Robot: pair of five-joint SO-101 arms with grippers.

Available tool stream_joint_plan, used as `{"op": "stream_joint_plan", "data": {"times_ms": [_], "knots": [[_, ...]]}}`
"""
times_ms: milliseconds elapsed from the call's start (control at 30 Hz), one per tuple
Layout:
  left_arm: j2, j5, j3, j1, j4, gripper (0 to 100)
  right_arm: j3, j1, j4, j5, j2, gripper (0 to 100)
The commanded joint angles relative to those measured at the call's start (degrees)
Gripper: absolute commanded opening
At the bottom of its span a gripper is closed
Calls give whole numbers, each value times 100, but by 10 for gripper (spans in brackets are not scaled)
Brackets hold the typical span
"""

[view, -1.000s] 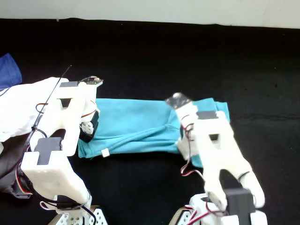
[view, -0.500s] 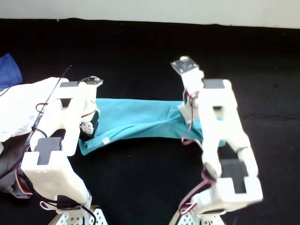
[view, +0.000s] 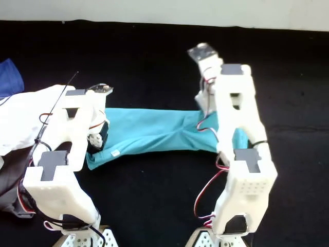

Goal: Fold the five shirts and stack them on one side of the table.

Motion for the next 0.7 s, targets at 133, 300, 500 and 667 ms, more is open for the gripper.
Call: {"op": "stream_joint_plan", "data": {"times_ms": [133,300,500,667], "knots": [[66,-26,13,-119,-193,9,-998,453,1305,26,-541,197],[66,-26,13,-119,-193,9,-936,101,1947,53,-1112,168],[66,-26,13,-119,-193,9,22,-1147,1763,-35,-1200,29],[4,-18,-4,-136,-158,9,1095,-1956,-22,-897,-1191,29]]}}
